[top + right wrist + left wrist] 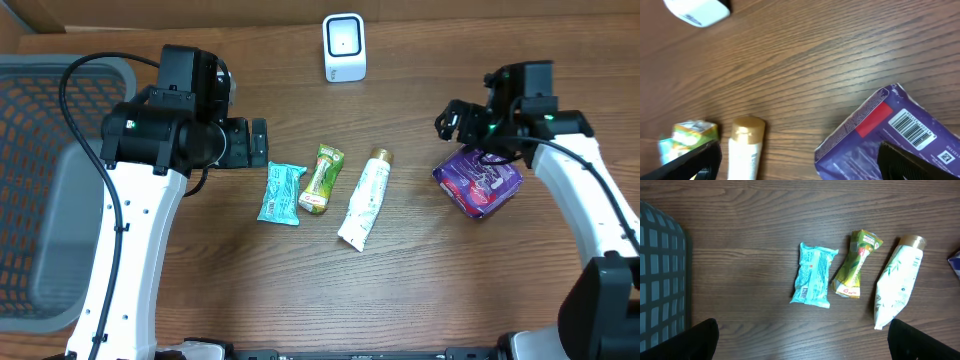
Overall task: Scan the item barcode
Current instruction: 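Lift the purple snack pack and turn it with the right gripper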
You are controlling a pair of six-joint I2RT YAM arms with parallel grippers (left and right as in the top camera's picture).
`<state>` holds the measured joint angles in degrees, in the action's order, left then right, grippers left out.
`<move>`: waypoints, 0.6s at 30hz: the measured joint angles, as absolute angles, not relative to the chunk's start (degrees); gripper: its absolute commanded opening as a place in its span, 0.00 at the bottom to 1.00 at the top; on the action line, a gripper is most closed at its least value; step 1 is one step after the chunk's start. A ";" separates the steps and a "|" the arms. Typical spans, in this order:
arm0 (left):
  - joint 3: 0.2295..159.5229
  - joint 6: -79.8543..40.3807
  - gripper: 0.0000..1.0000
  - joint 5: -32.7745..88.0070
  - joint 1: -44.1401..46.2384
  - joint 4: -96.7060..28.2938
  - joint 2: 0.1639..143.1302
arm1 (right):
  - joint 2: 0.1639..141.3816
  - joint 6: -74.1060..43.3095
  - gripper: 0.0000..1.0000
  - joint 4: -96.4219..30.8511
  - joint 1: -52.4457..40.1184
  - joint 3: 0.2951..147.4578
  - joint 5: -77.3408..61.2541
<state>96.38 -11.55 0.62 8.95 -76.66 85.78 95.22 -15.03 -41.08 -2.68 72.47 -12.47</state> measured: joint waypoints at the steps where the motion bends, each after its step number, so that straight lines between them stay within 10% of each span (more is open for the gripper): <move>1: 96.38 -11.55 1.00 0.62 8.95 -76.66 85.78 | 95.88 -15.18 1.00 -40.62 -2.92 72.47 -10.28; 18: 96.38 -11.55 0.99 0.62 8.95 -76.66 85.78 | 105.43 -13.67 1.00 -38.33 -1.54 72.42 -11.62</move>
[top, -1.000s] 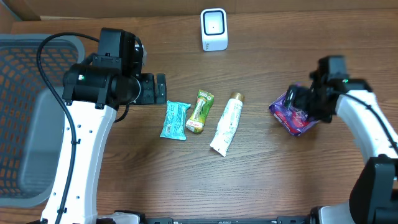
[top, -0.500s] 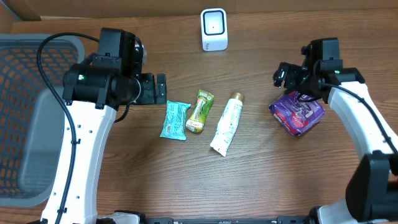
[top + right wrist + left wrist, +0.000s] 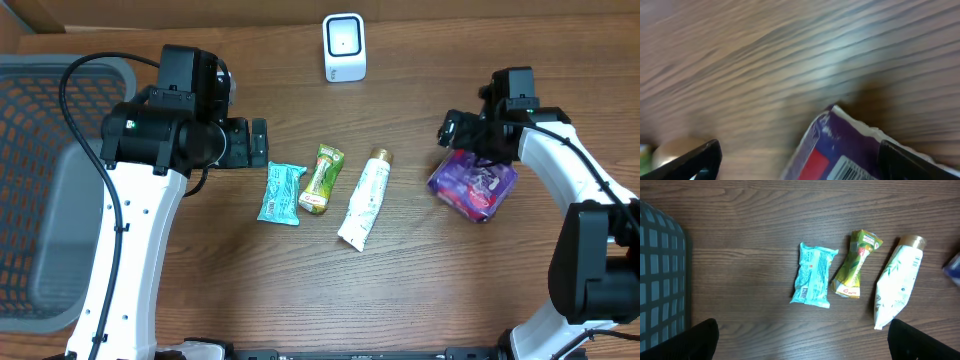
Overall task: Scan the item barcode
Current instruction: 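Lift the purple snack pack and turn it with the right gripper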
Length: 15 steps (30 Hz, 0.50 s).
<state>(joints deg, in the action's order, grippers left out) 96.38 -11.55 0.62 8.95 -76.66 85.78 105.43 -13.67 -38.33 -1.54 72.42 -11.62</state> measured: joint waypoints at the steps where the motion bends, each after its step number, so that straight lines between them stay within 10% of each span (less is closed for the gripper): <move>1: 96.38 -11.55 1.00 0.62 8.95 -76.66 85.78 | 105.43 -13.30 1.00 -39.18 -1.54 72.42 -13.91; 15: 96.38 -11.55 0.99 0.67 8.95 -76.66 85.78 | 105.32 -8.56 1.00 -53.98 -2.83 78.06 -27.94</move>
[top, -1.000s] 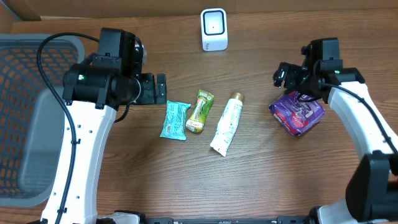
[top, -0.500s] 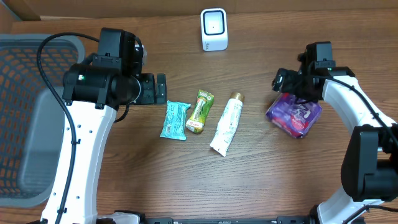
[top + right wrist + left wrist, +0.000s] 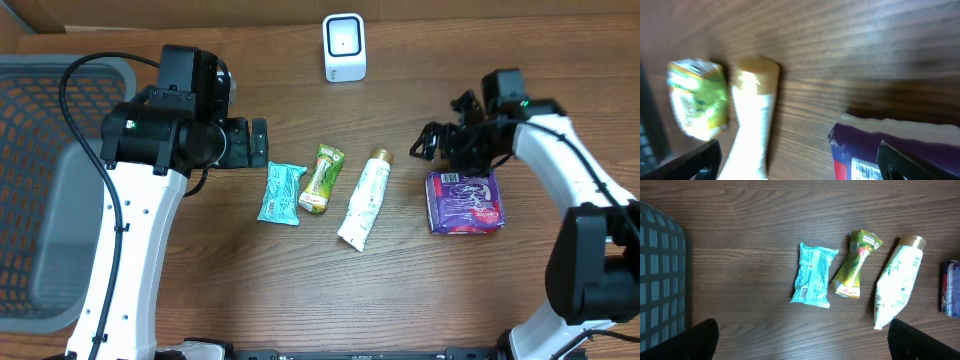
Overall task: Scan the item barcode
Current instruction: 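Lift the purple snack pack and turn it with the right gripper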
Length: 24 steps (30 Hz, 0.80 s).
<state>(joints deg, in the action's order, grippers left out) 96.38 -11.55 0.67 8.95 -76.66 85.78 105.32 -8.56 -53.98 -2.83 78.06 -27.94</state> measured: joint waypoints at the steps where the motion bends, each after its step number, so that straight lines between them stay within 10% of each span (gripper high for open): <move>1: 96.38 -11.55 1.00 0.64 8.95 -76.66 85.78 | 105.08 -8.47 1.00 -55.51 -2.11 79.66 -28.12; 10: 96.38 -11.55 1.00 0.64 8.95 -76.69 85.78 | 94.63 -3.51 1.00 -68.99 12.97 84.53 -28.18; 24: 96.38 -11.55 1.00 0.80 8.95 -76.64 85.78 | 94.78 -0.03 1.00 -53.04 19.73 59.53 -28.14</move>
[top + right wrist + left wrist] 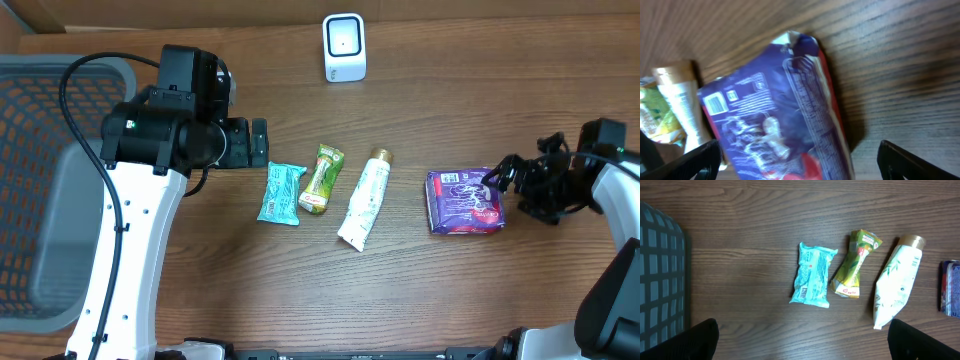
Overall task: Scan the item barcode
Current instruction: 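Lift the purple snack pack and turn it with the right gripper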
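Observation:
The purple packet lies flat on the table right of centre, and fills the right wrist view with a small barcode near its left end. My right gripper is at the packet's right edge, open, its fingers spread wide with the packet's end showing between them. The white scanner stands at the back middle. My left gripper hangs open left of the row of items, holding nothing.
A teal packet, a green packet and a white tube lie in a row mid-table. A grey mesh basket sits at the left edge. A cardboard wall runs along the back.
My right gripper has moved from the far left corner of the purple packet to its right edge. The packet lies where it was. The left arm has not moved.
The purple packet lay skewed at the right with my open right gripper over its far side. It then sat slightly further left. Then it lay squared up nearer the tube, gripper at its far left corner. Now the gripper is at its right edge.

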You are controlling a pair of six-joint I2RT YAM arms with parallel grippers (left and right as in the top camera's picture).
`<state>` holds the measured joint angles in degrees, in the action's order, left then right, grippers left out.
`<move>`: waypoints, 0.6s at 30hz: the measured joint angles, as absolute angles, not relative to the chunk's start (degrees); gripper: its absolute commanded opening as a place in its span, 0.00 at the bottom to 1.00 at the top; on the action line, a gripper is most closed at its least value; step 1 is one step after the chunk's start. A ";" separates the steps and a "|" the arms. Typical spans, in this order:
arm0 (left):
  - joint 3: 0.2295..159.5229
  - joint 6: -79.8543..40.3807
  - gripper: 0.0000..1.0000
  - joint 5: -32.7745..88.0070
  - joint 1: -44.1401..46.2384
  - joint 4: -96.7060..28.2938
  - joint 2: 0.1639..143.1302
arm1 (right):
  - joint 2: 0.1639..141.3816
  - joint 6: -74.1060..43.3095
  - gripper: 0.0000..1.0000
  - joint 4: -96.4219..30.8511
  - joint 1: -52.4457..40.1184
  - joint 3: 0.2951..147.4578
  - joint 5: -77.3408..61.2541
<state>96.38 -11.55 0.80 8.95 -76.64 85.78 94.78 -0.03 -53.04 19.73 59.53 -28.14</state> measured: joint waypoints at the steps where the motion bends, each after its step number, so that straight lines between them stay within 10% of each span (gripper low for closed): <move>1: 96.38 -11.55 1.00 0.82 8.95 -76.66 85.78 | 94.78 -0.01 1.00 -52.31 19.73 58.63 -28.29; 18: 96.38 -11.55 1.00 0.82 8.95 -76.69 85.78 | 94.78 0.05 0.90 -40.95 19.73 45.84 -38.68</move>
<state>96.38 -11.55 0.82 8.95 -76.69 85.78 94.78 0.05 -40.95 19.73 45.84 -38.68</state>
